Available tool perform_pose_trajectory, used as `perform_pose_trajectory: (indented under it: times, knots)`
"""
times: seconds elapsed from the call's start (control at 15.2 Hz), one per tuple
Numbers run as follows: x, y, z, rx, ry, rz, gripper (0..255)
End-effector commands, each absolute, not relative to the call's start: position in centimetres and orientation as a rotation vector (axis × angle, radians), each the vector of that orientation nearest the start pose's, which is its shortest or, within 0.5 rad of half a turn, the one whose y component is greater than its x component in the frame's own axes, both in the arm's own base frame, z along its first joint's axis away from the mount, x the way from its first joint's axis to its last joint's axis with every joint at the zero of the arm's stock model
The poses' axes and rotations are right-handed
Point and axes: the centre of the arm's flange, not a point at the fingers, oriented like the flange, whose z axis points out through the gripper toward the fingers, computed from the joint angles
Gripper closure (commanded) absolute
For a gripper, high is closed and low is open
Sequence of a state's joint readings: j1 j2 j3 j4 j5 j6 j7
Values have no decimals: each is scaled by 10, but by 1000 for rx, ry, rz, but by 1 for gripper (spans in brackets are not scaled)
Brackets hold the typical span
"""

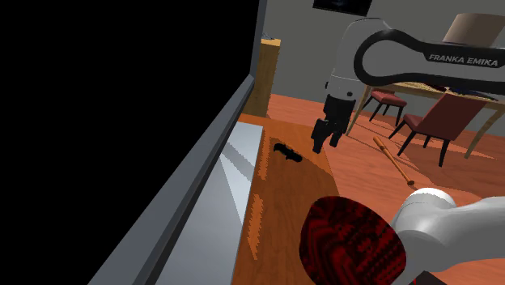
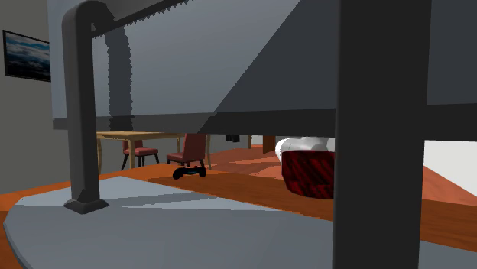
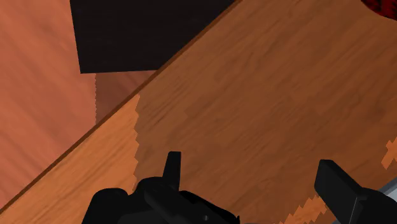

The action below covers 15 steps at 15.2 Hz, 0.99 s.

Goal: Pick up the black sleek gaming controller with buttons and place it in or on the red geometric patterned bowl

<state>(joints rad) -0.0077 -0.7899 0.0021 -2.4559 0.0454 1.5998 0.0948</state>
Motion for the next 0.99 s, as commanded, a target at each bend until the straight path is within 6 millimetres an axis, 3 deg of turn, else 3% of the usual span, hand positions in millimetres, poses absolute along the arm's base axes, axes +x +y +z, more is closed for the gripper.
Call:
perform_pose_trajectory:
  times: [0.0,0.79,0.92]
  knots:
    - [304,3,547,-3095,161,106,0]
    - [422,-14,477,-3098,-4,-136,0]
    - [424,-14,471,-3098,-6,-138,0]
